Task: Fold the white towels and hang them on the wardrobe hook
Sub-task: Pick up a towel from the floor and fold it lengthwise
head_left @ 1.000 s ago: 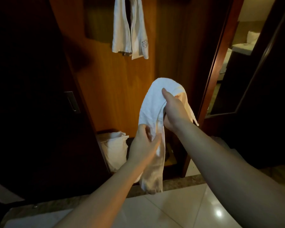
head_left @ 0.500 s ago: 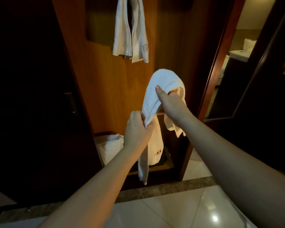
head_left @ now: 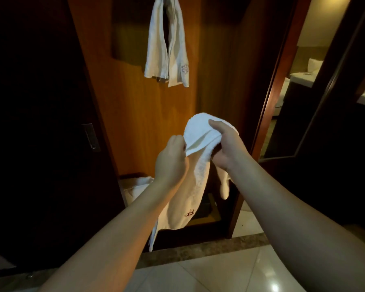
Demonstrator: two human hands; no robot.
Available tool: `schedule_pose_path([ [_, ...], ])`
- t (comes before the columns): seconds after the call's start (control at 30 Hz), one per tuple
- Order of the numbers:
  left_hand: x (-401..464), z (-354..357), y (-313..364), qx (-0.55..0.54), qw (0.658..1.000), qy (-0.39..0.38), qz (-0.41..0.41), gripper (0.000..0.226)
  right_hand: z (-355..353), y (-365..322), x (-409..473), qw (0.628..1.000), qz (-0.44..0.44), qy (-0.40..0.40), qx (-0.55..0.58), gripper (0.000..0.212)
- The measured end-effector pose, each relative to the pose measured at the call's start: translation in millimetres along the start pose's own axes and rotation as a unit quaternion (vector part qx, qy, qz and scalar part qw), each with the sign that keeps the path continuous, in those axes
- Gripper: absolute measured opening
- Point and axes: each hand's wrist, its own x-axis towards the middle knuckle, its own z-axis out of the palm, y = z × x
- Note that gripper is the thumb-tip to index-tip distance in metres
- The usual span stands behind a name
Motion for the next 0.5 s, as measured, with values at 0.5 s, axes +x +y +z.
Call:
schedule_pose_path([
  [0.5, -35.2, 23.7, -53.0, -0.087, 0.947, -0.212, -0.227, 0.061, -2.2, -27.9, 9.3, 0.996, -0.04, -0.069, 0.045, 0.048],
])
